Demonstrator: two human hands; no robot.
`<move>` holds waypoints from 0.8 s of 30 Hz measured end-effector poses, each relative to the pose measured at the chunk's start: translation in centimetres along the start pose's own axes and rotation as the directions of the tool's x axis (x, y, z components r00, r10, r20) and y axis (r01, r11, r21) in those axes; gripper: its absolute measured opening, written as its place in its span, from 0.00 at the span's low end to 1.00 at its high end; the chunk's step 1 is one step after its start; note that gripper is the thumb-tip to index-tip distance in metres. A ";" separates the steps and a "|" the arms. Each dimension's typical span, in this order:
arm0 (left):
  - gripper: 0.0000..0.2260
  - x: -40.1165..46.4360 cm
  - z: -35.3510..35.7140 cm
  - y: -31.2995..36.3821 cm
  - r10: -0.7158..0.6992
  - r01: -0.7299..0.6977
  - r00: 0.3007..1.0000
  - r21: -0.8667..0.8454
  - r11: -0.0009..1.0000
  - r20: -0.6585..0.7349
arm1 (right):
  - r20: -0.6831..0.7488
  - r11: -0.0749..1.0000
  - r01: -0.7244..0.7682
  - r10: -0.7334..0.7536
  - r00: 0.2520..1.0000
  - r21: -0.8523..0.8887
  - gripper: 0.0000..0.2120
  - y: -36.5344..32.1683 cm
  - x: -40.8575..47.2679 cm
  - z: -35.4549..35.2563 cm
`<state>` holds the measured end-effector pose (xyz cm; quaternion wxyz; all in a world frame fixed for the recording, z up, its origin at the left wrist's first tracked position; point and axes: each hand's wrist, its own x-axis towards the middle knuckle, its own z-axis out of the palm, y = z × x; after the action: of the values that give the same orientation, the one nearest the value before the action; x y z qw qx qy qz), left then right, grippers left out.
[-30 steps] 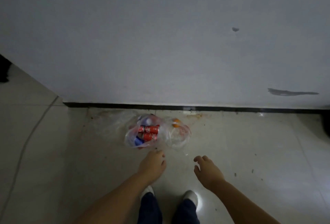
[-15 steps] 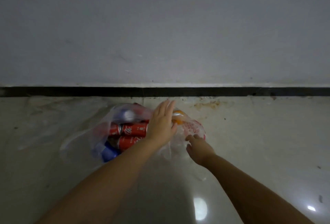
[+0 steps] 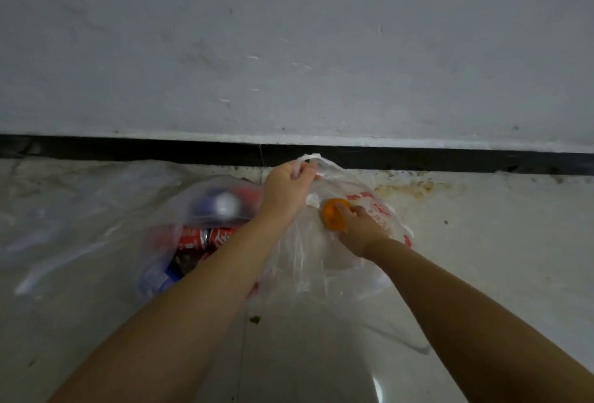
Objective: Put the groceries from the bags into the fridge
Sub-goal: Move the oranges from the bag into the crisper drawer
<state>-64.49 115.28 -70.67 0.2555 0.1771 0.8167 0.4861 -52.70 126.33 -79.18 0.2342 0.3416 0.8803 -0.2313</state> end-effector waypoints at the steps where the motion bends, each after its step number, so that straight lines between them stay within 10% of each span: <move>1: 0.20 0.0 0.0 0.1 0.002 -0.002 1.000 -0.005 1.000 0.004 | -0.014 1.000 -0.009 0.009 1.000 0.011 0.25 -0.5 0.8 0.0; 11: 0.17 0.4 0.4 -1.8 -0.014 0.019 0.994 0.046 0.999 -0.113 | -0.173 0.991 0.081 -0.099 0.980 -0.109 0.27 -1.2 1.8 0.2; 16: 0.04 -2.9 0.1 1.8 -0.091 0.093 0.996 0.169 0.981 -0.020 | -0.135 0.988 0.057 -0.037 0.990 0.146 0.29 -1.1 -5.1 -3.0; 24: 0.18 -11.9 -4.9 14.0 -0.175 0.089 0.967 0.397 0.913 0.187 | 0.111 0.818 -0.204 0.171 0.979 0.537 0.29 -0.5 -20.5 -12.6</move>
<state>-57.14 111.94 -53.45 0.3363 0.2203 0.8733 0.2750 -42.82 123.03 -57.46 0.1741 0.4720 0.7328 -0.4581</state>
